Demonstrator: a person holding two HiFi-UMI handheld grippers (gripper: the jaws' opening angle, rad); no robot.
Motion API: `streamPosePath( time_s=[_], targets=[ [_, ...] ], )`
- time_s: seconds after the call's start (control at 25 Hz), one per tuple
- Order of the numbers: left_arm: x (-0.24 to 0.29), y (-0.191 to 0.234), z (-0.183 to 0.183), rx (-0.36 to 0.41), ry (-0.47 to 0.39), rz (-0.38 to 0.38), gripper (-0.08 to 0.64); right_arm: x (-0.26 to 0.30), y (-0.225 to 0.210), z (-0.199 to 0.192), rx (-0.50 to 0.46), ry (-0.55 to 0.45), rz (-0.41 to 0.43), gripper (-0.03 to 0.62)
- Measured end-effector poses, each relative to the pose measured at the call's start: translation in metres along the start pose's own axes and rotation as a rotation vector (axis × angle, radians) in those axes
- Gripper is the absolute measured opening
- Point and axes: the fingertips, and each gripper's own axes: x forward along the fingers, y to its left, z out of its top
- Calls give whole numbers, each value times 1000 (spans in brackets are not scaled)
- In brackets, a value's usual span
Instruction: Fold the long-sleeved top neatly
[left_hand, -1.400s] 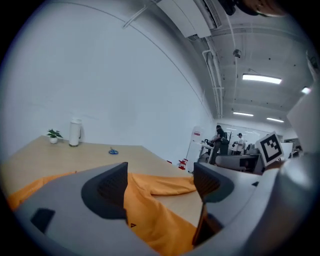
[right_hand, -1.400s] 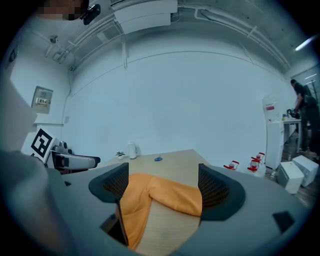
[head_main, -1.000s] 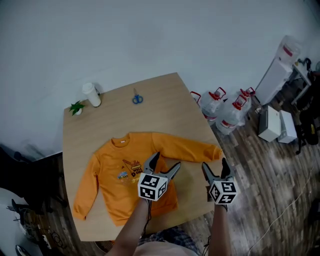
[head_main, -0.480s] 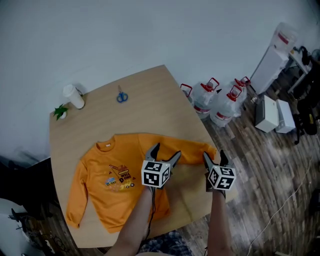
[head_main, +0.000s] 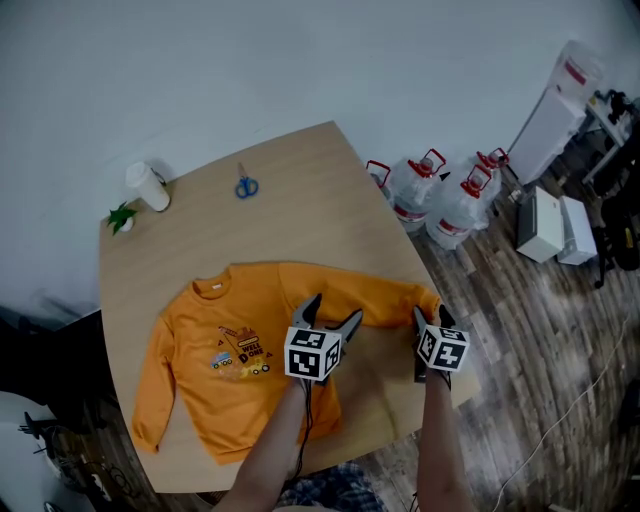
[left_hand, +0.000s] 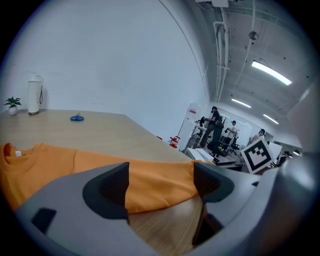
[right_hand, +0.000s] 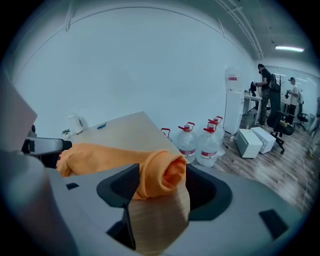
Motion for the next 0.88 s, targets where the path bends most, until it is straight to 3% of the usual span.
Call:
streamPosePath(
  time_s=[0.28, 0.48, 0.64, 0.88],
  targets=[
    [9, -3, -3, -17, 40, 30, 402, 12, 4, -12, 3, 82, 6, 270],
    [4, -2, 3, -18, 18, 42, 402, 12, 2, -19, 13, 108, 7, 186],
    [2, -1, 4, -20, 17, 41, 402, 9, 8, -11, -5, 91, 7, 92],
    [-8, 6, 8, -26, 4, 56, 403, -1, 20, 13, -61, 35, 10, 74]
  ],
)
